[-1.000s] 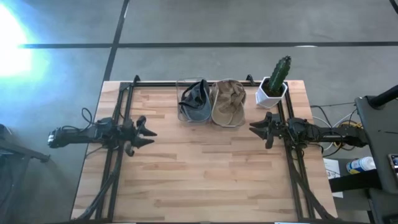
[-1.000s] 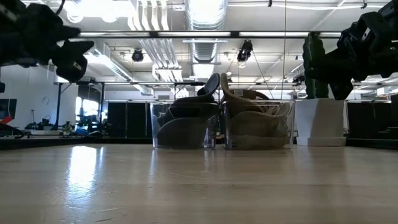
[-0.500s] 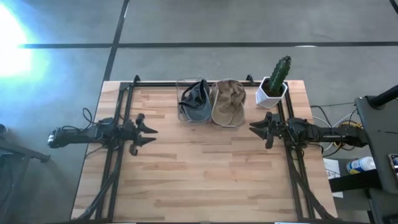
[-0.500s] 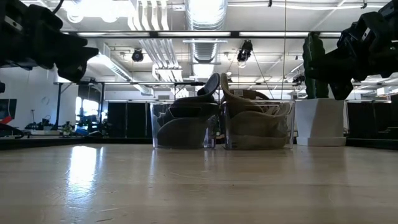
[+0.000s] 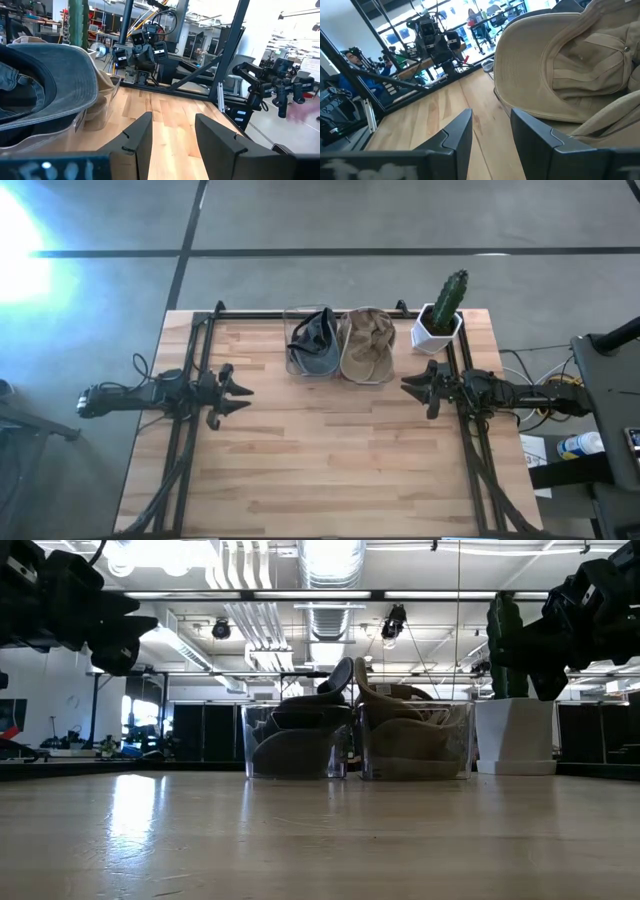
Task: Pick & Place hat
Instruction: Return to Home Position
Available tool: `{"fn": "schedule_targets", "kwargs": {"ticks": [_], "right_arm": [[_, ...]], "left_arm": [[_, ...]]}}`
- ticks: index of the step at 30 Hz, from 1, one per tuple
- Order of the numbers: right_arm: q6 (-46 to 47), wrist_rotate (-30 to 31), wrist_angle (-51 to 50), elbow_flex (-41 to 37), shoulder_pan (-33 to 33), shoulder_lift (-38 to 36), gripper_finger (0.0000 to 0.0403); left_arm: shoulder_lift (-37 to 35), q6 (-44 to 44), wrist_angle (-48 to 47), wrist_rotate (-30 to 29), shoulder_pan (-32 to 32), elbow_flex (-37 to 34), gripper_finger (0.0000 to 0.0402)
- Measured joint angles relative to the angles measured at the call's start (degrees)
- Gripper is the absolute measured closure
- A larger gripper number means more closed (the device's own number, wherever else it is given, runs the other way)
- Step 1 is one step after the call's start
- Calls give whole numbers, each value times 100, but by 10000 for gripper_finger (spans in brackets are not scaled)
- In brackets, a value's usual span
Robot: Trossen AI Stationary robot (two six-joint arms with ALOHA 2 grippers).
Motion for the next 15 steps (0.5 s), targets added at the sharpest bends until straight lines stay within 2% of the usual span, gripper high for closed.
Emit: {"fn": "schedule_targets", "kwargs": {"ticks": [15], "right_arm": [[-100,-21,-2,0,-1,-1,271]], "left_arm": [[0,-7,31,-5,0,-4,259]]}}
